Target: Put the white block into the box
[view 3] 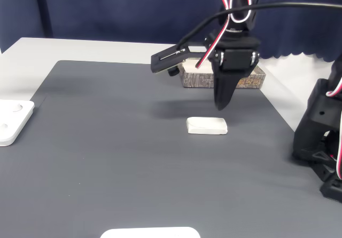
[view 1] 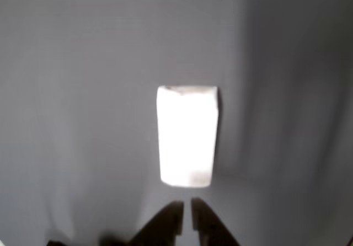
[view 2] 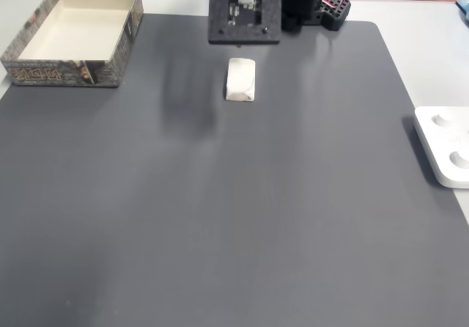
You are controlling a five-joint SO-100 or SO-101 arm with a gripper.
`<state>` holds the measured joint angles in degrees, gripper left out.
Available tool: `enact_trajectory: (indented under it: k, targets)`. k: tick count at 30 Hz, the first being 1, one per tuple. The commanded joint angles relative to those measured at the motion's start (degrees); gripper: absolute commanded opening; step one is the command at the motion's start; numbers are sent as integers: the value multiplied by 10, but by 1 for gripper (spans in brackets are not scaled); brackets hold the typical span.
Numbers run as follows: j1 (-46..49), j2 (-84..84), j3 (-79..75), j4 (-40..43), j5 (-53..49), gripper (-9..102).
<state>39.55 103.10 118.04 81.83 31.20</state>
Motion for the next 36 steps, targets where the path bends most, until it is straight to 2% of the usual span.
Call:
enact_trajectory:
  k: [1,6,10,24,29,36]
  targets:
    - [-7,3,-24,-29,25,-2]
    - [-5,18,8,-69,88,-2]
    - [-2,33,27,-66,133,-2]
    - [6,70,45,-99,135,-1]
    - [18,76,31,-88,170,17]
    - [36,84,43,-87,185,29]
